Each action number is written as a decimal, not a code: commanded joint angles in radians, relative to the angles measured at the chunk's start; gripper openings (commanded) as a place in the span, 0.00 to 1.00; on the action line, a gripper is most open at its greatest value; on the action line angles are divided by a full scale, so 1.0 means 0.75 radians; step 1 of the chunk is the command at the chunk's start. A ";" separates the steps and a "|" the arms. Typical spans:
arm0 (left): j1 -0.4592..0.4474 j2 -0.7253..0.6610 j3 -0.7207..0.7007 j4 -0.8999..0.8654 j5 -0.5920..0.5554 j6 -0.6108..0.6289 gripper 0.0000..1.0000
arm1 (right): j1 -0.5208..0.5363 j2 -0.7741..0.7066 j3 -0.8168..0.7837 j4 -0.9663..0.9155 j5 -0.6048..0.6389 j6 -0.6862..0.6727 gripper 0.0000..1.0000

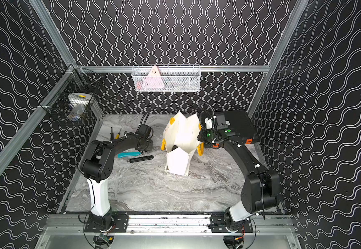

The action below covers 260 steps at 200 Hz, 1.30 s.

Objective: Place the art knife into the pouch
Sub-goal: Pick up the utility knife at the center of the board.

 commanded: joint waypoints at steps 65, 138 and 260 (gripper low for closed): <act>-0.006 -0.128 -0.081 -0.130 -0.021 -0.018 0.23 | 0.000 -0.010 0.008 0.020 -0.011 -0.009 0.00; -0.098 -0.436 0.057 -0.303 -0.098 -0.007 0.23 | 0.009 -0.002 0.013 0.022 -0.026 -0.001 0.00; -0.534 -0.413 0.517 -0.177 0.023 -0.006 0.23 | 0.027 -0.018 0.003 0.049 -0.046 0.023 0.00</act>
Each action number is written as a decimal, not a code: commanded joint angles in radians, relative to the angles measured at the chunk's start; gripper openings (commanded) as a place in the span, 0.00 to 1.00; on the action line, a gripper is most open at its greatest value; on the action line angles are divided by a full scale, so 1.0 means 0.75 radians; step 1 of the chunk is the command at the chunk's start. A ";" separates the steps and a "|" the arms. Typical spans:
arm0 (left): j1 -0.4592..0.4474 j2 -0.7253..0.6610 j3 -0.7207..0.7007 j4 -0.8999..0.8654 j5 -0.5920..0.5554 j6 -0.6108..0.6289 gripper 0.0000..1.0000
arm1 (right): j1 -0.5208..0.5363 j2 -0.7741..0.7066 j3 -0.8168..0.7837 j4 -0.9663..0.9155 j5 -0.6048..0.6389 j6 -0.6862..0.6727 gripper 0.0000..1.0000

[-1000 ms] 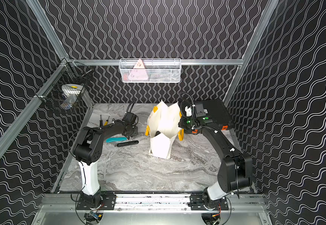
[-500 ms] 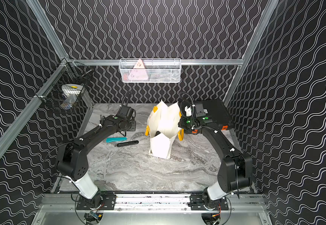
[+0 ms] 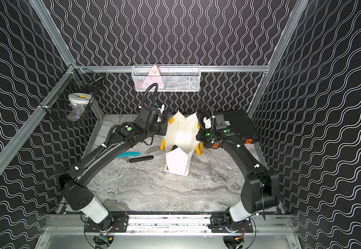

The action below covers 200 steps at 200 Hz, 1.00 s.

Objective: Place the art knife into the pouch
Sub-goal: Pick up the utility knife at the center of the board, then place the utility knife in the pouch.

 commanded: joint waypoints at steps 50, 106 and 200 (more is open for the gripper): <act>-0.066 0.299 0.046 0.200 0.279 -0.017 0.23 | 0.009 -0.028 -0.014 0.046 -0.037 0.023 0.00; -0.068 0.474 0.091 0.149 0.383 0.020 0.22 | 0.023 -0.025 -0.020 0.056 -0.039 0.027 0.00; -0.084 0.650 0.086 0.032 0.288 0.102 0.22 | 0.038 -0.015 -0.008 0.044 -0.011 0.021 0.00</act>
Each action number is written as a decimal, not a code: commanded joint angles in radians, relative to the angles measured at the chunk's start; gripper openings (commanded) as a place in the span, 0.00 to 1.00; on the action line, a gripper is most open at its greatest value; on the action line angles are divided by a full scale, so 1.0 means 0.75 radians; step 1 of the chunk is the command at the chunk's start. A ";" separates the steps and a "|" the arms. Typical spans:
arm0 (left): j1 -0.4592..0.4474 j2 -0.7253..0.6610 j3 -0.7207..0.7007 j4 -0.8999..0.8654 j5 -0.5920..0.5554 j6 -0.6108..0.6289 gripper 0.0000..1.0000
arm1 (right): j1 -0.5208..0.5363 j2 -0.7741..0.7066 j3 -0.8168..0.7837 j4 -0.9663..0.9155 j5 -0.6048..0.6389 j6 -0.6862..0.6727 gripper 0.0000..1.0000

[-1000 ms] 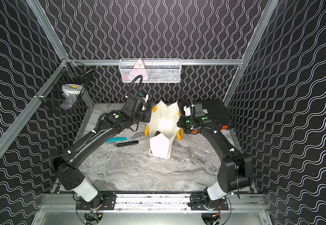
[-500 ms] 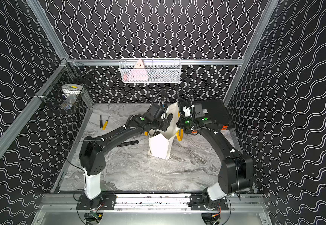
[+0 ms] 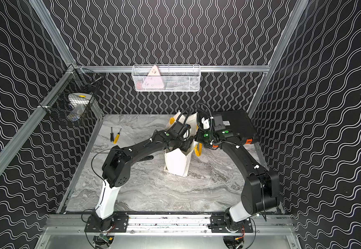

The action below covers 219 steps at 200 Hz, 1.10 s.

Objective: Place the art knife into the pouch
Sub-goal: Place the utility knife in the pouch.

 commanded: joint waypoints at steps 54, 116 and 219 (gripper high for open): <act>-0.015 0.073 -0.111 -0.130 -0.208 0.104 0.21 | 0.003 -0.004 0.011 0.019 0.007 -0.011 0.00; -0.013 0.142 -0.131 -0.252 -0.338 0.142 0.22 | 0.000 -0.053 0.027 -0.025 0.086 -0.034 0.00; 0.122 0.039 -0.260 -0.312 -0.448 0.217 0.25 | -0.075 -0.060 0.061 -0.124 0.208 -0.053 0.00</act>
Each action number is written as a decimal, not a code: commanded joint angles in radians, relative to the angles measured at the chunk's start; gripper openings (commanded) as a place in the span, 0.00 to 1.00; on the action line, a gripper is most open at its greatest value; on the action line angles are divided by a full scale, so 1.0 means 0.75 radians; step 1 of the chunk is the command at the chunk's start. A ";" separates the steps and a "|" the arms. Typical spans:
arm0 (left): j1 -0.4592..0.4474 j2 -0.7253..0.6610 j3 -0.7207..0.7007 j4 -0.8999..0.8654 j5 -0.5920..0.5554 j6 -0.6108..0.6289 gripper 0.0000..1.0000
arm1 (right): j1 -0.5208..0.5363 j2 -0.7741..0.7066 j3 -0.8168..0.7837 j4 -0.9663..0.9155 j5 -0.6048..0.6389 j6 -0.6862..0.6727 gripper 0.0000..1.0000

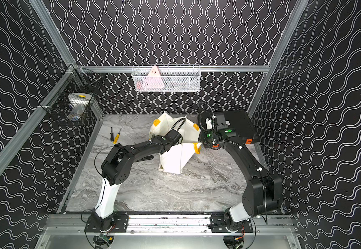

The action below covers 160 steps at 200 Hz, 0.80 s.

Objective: Place the art knife into the pouch
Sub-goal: Place the utility knife in the pouch.

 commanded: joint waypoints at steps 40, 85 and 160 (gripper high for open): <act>0.014 0.000 -0.011 -0.206 -0.056 0.033 0.50 | -0.037 -0.029 -0.003 0.067 -0.013 -0.002 0.00; -0.070 -0.096 -0.016 -0.178 -0.012 0.021 0.68 | -0.035 0.008 -0.003 0.067 -0.045 -0.003 0.00; -0.085 -0.321 0.018 -0.101 0.158 0.002 0.84 | -0.034 -0.010 -0.004 0.073 -0.072 -0.020 0.00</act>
